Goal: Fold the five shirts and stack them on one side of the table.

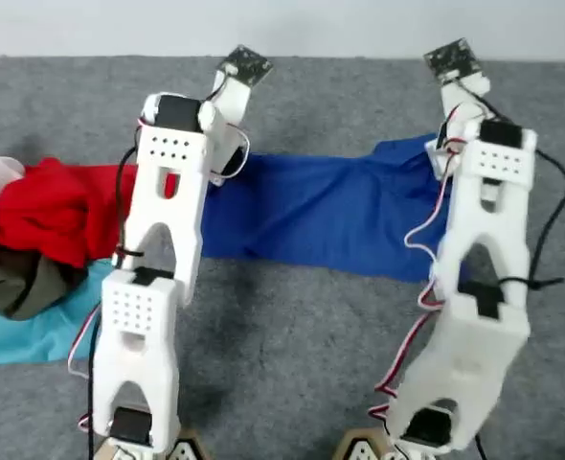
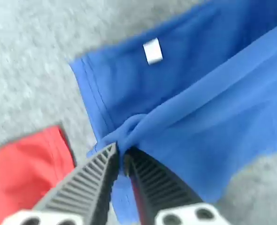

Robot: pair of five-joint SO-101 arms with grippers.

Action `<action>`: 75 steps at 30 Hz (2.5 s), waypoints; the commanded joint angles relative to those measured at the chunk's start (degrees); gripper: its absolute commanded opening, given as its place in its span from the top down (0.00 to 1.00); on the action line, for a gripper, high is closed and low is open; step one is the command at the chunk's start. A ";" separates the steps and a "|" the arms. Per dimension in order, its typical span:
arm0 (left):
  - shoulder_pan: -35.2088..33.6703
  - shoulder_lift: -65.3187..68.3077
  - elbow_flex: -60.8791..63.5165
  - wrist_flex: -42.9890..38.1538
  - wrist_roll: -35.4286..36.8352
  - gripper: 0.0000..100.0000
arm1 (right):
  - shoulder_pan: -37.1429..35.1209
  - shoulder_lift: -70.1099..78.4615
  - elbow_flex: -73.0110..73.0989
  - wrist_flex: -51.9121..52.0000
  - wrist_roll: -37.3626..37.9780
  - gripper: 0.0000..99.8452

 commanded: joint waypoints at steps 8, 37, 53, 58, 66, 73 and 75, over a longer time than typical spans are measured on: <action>-0.35 13.54 -18.68 -1.05 5.89 0.98 | 1.01 24.22 -38.77 8.66 -0.79 0.88; -11.87 -9.49 -0.92 1.32 12.84 0.90 | 5.05 21.23 -34.11 40.13 8.09 0.82; -5.45 -32.09 42.07 1.23 7.91 0.90 | 1.45 15.43 -16.35 32.04 9.85 0.82; -5.80 -32.18 42.77 1.23 8.00 0.90 | 4.18 17.10 -16.44 29.76 8.97 0.82; -5.27 -32.18 42.77 1.23 8.00 0.90 | 3.30 18.68 -16.44 28.53 9.05 0.83; -5.45 -32.18 42.77 1.23 8.00 0.90 | 2.77 18.86 -16.44 25.10 8.79 0.99; -5.54 -32.18 42.77 1.23 8.00 0.90 | 2.86 18.59 -16.44 24.66 9.05 0.99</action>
